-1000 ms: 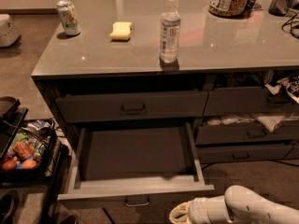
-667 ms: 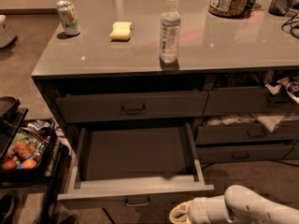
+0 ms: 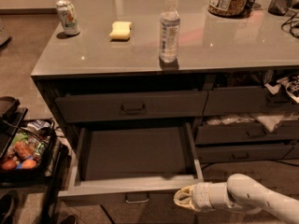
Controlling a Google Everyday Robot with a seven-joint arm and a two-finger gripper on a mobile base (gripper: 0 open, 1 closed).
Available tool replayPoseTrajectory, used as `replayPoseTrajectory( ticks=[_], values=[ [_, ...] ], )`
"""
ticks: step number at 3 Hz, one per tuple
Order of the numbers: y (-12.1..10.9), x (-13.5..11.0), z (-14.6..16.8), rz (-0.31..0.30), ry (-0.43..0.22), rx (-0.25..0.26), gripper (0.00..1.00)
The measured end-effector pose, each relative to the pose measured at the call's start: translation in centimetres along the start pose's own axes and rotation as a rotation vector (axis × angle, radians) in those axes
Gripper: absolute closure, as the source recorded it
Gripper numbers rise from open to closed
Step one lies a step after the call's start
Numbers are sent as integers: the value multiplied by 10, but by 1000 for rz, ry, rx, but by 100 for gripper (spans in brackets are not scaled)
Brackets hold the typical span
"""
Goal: Close middle drawer
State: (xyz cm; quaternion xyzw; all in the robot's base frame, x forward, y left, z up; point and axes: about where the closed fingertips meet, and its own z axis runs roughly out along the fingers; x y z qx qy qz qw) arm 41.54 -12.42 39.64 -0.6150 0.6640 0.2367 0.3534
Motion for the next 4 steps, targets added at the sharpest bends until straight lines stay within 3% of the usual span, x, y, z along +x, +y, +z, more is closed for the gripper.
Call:
replayPoseTrajectory(
  ticks=[1,2,3,4],
  values=[
    [0,0,0,0,0,0,100],
    [-23,14,3,-34,64,62,100],
    [-33,17,4,-37,80,102,100],
    [-33,17,4,-37,80,102,100]
  ],
)
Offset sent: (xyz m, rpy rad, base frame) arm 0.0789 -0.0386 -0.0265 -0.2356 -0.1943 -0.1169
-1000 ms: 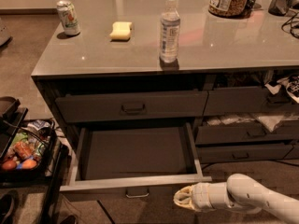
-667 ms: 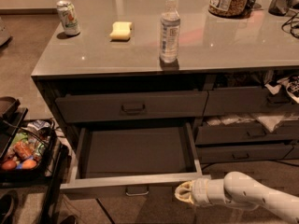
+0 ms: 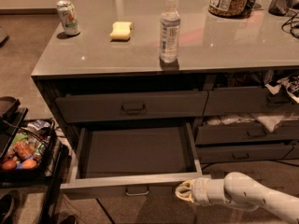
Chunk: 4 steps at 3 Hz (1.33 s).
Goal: Close middle drawer
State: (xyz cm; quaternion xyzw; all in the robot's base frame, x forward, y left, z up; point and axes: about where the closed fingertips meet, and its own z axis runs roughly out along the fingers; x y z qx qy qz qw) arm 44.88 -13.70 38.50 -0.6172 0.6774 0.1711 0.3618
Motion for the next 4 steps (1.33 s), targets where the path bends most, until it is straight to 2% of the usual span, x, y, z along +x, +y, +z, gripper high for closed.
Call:
replayPoseTrajectory(
  ticks=[1,2,4],
  values=[
    [5,6,17,-4,9,23,100],
    [-9,27,42,16,10,97,100],
    [-56,52,52,34,46,224,100]
  ],
)
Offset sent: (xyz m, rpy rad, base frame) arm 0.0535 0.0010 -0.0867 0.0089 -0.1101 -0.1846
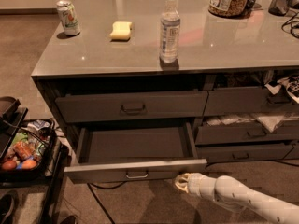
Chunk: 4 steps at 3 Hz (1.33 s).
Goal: Close middle drawer
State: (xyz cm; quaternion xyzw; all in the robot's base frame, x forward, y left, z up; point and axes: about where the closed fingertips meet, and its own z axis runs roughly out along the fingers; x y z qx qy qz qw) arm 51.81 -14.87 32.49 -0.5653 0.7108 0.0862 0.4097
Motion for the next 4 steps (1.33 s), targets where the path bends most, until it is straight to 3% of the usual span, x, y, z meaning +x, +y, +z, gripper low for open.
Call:
replayPoseTrajectory(
  ticks=[2,4],
  values=[
    [-46,8,1,-1,47,82,100],
    [-85,5,21,-23,64,101,100]
  ],
)
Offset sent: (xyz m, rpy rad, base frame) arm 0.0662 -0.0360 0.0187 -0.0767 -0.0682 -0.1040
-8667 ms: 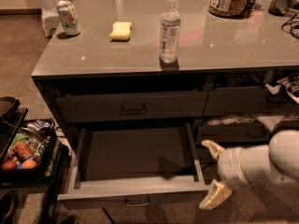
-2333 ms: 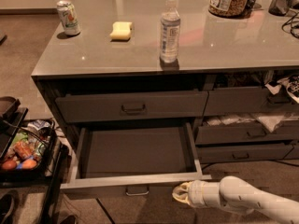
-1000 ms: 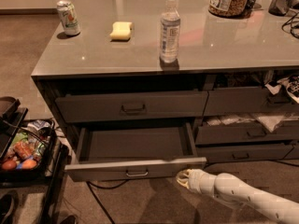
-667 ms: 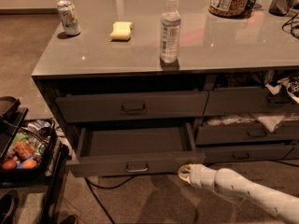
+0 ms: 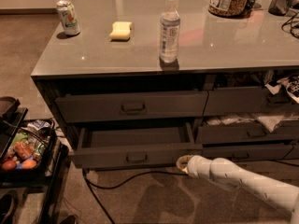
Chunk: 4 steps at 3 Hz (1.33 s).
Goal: Close middle drawer
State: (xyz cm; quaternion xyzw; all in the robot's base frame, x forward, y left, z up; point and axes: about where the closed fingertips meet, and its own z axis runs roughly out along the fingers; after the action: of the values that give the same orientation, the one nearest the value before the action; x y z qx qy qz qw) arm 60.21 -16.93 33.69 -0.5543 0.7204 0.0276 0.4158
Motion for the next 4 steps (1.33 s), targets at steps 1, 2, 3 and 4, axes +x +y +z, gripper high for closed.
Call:
replayPoseTrajectory(
  ticks=[1,2,3,4],
  values=[
    [-40,-2,24,-23,35,37,100],
    [-40,-2,24,-23,35,38,100],
    [-42,-7,14,-55,48,82,100],
    [-66,-5,3,-104,77,144,100]
  ],
)
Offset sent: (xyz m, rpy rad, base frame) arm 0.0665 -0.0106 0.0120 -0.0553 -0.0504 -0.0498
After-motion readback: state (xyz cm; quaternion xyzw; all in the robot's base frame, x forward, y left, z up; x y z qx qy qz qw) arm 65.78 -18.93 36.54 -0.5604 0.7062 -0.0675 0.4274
